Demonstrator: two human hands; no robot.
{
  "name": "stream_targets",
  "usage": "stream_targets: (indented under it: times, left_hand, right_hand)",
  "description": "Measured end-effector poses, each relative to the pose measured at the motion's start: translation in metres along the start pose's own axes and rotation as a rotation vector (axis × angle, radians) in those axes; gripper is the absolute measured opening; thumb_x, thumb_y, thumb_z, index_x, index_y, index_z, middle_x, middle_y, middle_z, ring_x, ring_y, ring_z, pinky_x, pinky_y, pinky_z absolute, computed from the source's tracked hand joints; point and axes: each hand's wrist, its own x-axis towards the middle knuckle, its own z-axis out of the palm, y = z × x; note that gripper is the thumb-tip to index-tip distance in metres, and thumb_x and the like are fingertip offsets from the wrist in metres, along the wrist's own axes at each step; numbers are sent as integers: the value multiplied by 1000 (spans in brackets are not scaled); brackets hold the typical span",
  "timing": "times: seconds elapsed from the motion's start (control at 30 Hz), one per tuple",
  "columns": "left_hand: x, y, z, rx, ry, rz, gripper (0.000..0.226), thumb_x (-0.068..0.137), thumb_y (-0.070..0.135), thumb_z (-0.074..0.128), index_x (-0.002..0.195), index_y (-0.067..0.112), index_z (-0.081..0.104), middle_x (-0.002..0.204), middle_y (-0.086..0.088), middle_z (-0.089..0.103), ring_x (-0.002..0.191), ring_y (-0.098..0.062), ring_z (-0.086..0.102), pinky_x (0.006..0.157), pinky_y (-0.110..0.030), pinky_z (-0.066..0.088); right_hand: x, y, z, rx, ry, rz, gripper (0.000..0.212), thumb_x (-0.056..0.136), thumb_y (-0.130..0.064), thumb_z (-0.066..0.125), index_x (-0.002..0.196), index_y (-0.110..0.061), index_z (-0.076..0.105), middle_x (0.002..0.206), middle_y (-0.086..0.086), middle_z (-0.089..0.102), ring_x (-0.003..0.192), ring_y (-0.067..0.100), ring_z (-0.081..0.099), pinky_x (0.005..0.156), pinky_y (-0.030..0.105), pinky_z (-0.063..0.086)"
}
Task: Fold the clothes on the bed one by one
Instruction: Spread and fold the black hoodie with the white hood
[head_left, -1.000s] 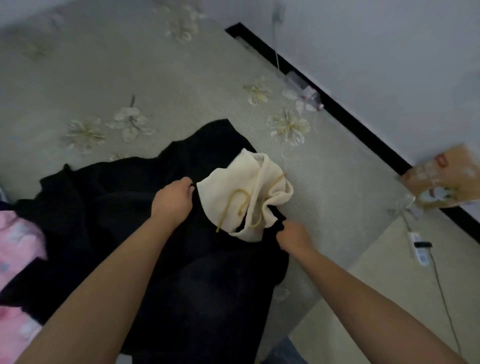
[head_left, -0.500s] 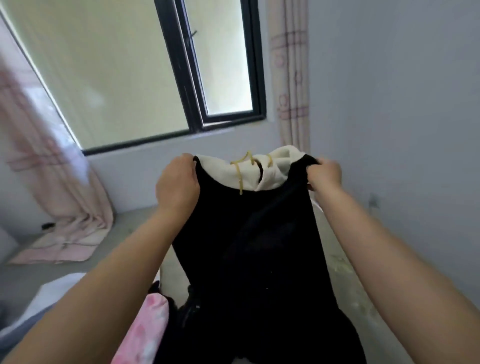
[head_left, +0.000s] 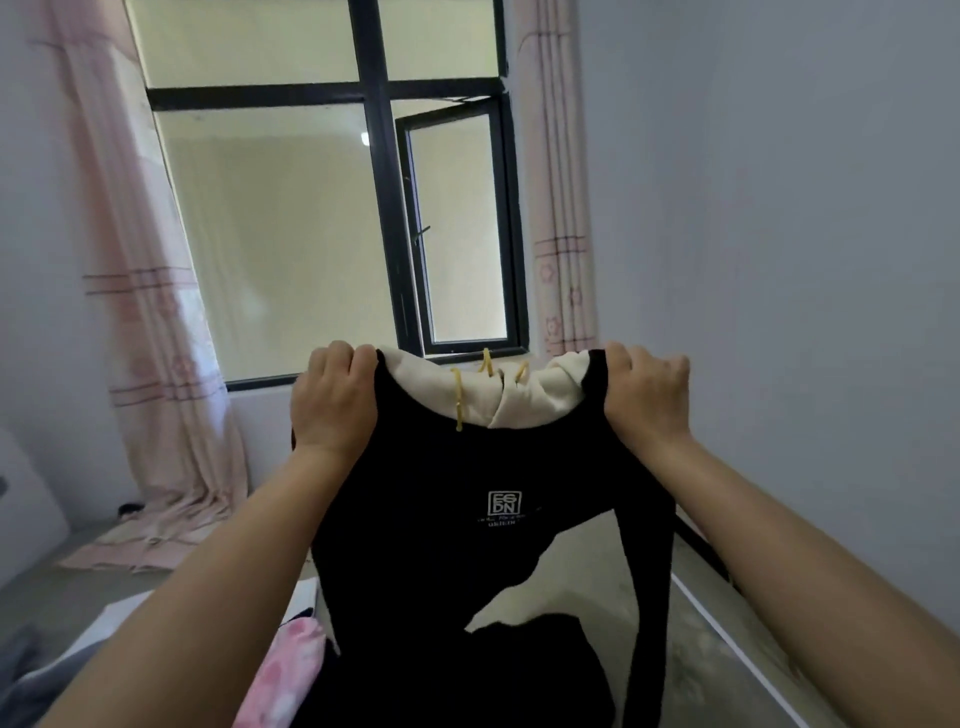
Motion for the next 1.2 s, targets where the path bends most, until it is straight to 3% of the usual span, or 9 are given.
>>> stream_targets:
  times: [0.17, 0.37, 0.5, 0.63, 0.73, 0.83, 1.0, 1.13, 1.2]
  left_hand:
    - [-20, 17, -45, 24, 16, 7, 25, 68, 1, 37, 66, -7, 60, 57, -19, 54, 48, -32, 56, 38, -27, 40]
    - [-49, 30, -33, 85, -41, 62, 23, 72, 4, 40, 66, -3, 61, 57, -17, 54, 49, -29, 57, 38, -25, 40]
    - [-76, 32, 14, 133, -143, 102, 23, 70, 3, 40, 63, 0, 62, 54, -14, 52, 45, -25, 53, 37, -22, 35]
    - [-108, 37, 93, 156, -284, 66, 22, 69, 3, 39, 63, 0, 61, 55, -15, 52, 45, -25, 53, 37, -24, 37]
    - [-140, 43, 138, 147, -460, 14, 22, 65, 5, 39, 61, 0, 60, 53, -15, 53, 45, -25, 54, 36, -23, 36]
    - [-180, 50, 175, 150, -630, -43, 26, 64, 7, 36, 61, 1, 61, 52, -14, 55, 46, -26, 57, 35, -22, 38]
    - [-268, 80, 224, 115, -1195, -438, 18, 93, 7, 38, 106, 5, 49, 103, -12, 58, 95, -30, 56, 62, -35, 37]
    - [-348, 117, 244, 128, -1598, -509, 20, 94, 7, 38, 112, 9, 47, 113, -8, 57, 98, -22, 57, 66, -28, 38]
    - [-384, 130, 248, 122, -1793, -594, 22, 94, 8, 39, 113, 10, 51, 114, -6, 58, 95, -19, 57, 65, -26, 39]
  right_hand:
    - [-12, 34, -45, 31, 5, -232, 27, 72, -10, 39, 55, -6, 59, 41, 5, 49, 27, 21, 41, 44, 20, 39]
    - [-31, 58, -26, 175, -27, -375, 71, 101, -31, 12, 55, -5, 60, 43, 5, 55, 30, 21, 47, 45, 23, 37]
    - [-67, 64, 35, 206, -205, -400, 49, 82, -37, 37, 51, -6, 59, 41, 6, 56, 30, 19, 50, 46, 19, 43]
    - [-119, 71, 118, 270, -452, -331, 45, 77, -38, 43, 55, -3, 60, 46, 11, 60, 36, 21, 55, 52, 26, 42]
    - [-157, 71, 174, 353, -710, -274, 47, 84, -40, 55, 74, 5, 62, 69, 22, 66, 57, 31, 62, 67, 37, 44]
    - [-202, 68, 217, 296, -1076, -257, 50, 89, -52, 46, 103, -5, 54, 103, 15, 66, 92, 29, 60, 80, 35, 24]
    - [-310, 57, 246, 157, -1353, -273, 57, 82, -63, 46, 112, -14, 50, 105, 5, 66, 96, 23, 62, 84, 33, 35]
    - [-396, 54, 243, 127, -1645, -175, 32, 89, -39, 45, 105, -12, 50, 106, 7, 64, 94, 24, 60, 82, 32, 39]
    - [-431, 53, 238, 91, -1839, -151, 33, 89, -37, 43, 108, -11, 51, 111, 6, 59, 100, 24, 56, 92, 35, 35]
